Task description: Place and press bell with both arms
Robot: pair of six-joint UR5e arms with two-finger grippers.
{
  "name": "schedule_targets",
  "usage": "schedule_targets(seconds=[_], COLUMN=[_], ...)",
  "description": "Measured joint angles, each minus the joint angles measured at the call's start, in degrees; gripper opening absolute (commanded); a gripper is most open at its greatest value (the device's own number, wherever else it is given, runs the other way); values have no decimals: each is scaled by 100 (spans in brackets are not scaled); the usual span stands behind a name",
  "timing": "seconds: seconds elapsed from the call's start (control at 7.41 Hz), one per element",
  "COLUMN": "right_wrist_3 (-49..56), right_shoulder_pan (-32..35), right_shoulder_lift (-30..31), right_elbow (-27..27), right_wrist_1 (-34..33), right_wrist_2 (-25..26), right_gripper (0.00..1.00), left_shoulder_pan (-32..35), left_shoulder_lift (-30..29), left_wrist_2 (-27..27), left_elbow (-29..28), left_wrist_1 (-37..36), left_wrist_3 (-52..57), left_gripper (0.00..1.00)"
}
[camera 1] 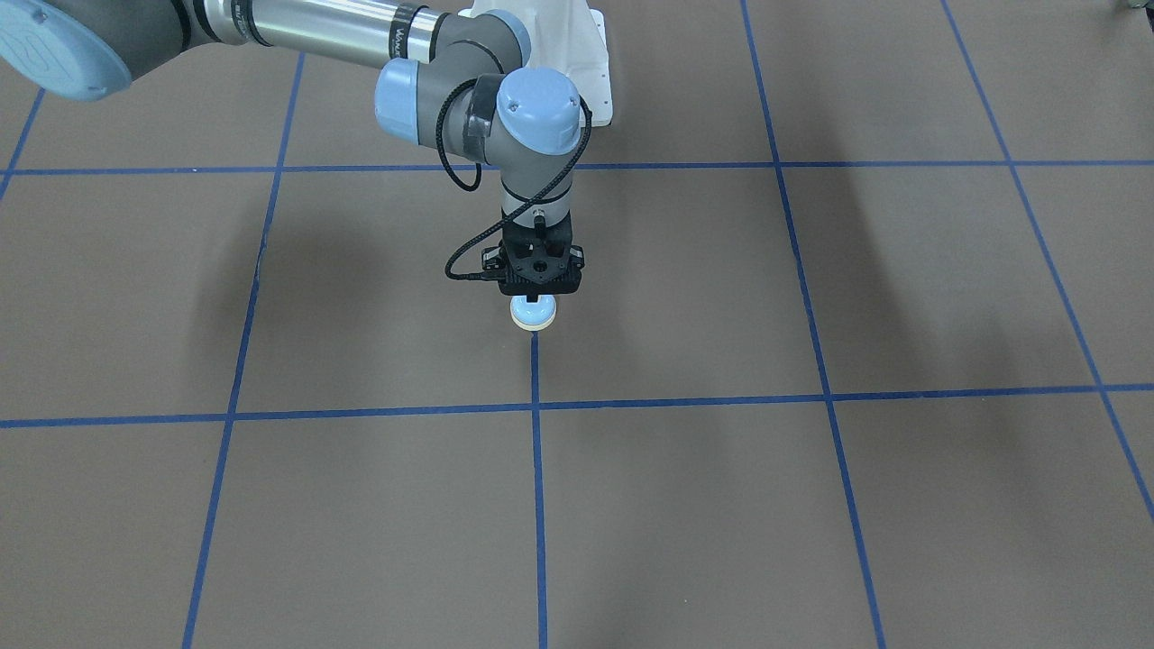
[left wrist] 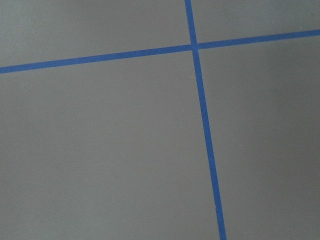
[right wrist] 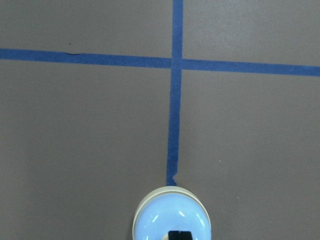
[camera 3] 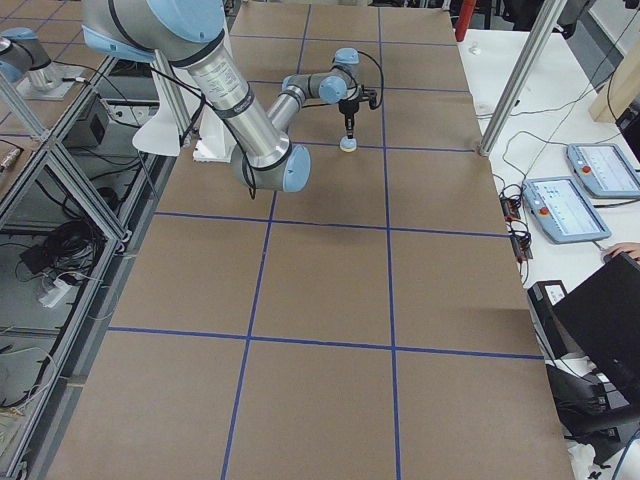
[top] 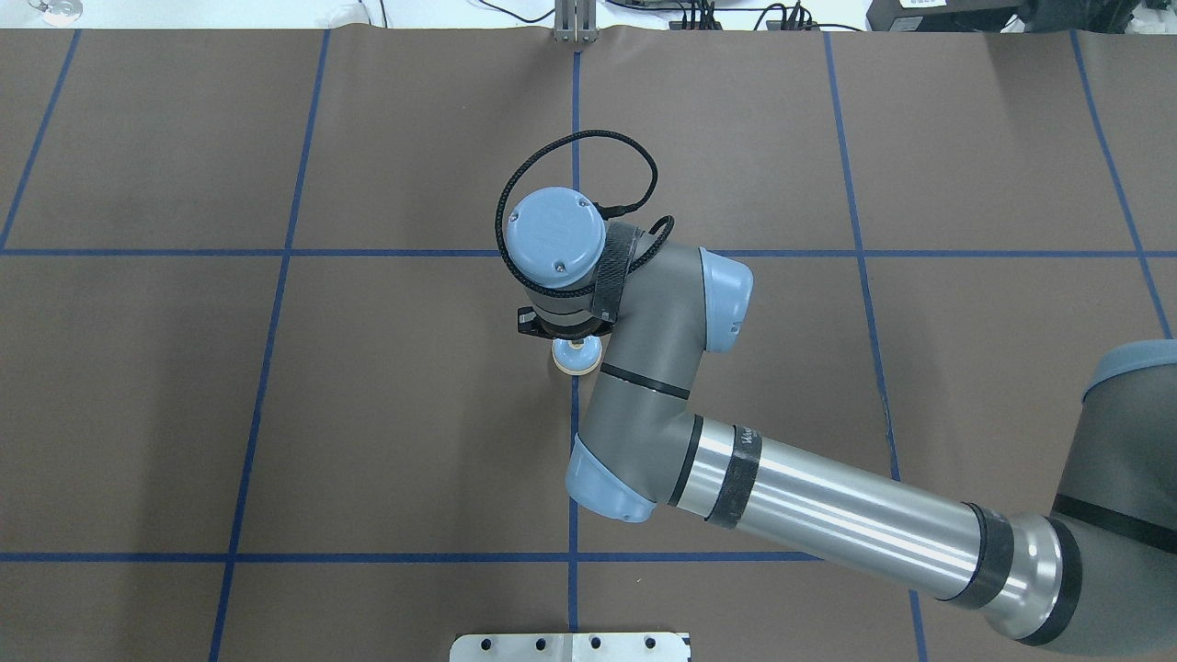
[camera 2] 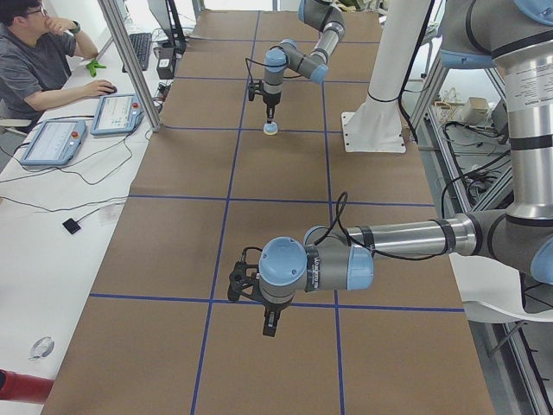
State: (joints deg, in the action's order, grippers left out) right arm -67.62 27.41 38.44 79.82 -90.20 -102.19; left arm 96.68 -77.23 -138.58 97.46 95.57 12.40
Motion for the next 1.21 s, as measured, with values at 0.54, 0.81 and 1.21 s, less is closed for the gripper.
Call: schedule_targets(seconds=[0.54,0.81,1.21], right_wrist_3=[-33,-25,187], right_shoulder_pan=[73,172,635], right_shoulder_lift=[-67,-44,268], right_elbow=[283,317,442], right_wrist_1=[-218,-229,-13], right_wrist_2=[-461,-478,-569], right_gripper=[0,85,100], left_shoulder_pan=[0,0,-4], left_shoulder_lift=[-11,-11,-20], left_wrist_2=[7,7,7], left_elbow=[-13,-16,-16], left_wrist_1=[-3,-3,-3], left_wrist_3=[-2,-8,-17], left_gripper=[100,100,100])
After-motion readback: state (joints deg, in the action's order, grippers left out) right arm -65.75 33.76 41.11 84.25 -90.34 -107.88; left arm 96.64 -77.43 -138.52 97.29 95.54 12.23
